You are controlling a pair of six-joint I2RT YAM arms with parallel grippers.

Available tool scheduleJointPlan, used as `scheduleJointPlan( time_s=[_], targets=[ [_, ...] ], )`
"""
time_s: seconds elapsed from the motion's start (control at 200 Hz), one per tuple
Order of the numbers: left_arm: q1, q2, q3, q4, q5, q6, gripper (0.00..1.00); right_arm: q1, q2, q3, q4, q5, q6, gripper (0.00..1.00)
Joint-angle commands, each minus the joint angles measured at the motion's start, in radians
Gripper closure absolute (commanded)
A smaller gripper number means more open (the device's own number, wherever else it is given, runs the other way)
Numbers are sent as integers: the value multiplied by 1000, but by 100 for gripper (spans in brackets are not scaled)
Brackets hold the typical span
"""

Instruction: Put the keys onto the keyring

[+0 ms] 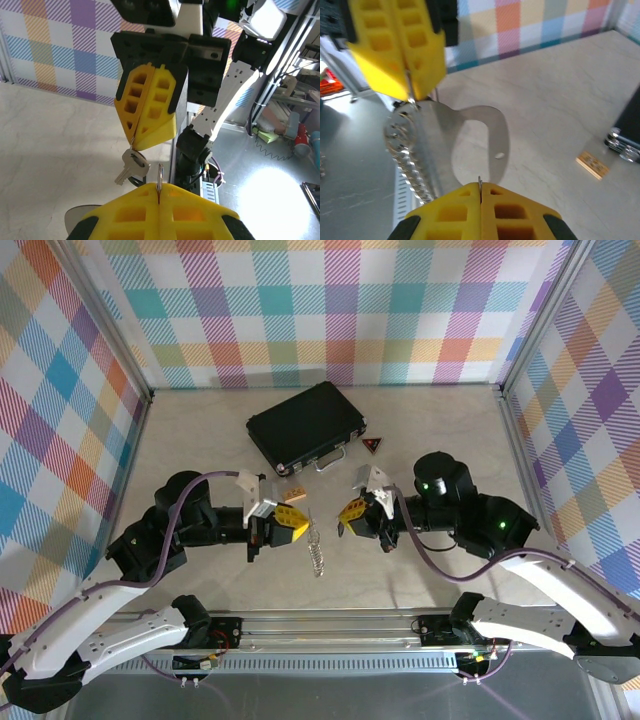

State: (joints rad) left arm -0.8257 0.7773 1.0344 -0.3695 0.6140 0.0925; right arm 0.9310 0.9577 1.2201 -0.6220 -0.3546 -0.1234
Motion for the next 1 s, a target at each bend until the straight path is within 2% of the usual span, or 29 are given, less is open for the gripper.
scheduleJointPlan(
  time_s=[0.0, 0.475, 0.995],
  targets=[
    [8, -5, 51, -17, 44, 28, 100, 6, 14, 50, -7, -135, -30, 100],
    [7, -16, 51, -12, 59, 38, 100, 10, 54, 101, 22, -194, 18, 100],
    [8, 11, 34, 20, -1, 24, 100, 9, 33, 27, 144, -134, 90, 100]
  ],
)
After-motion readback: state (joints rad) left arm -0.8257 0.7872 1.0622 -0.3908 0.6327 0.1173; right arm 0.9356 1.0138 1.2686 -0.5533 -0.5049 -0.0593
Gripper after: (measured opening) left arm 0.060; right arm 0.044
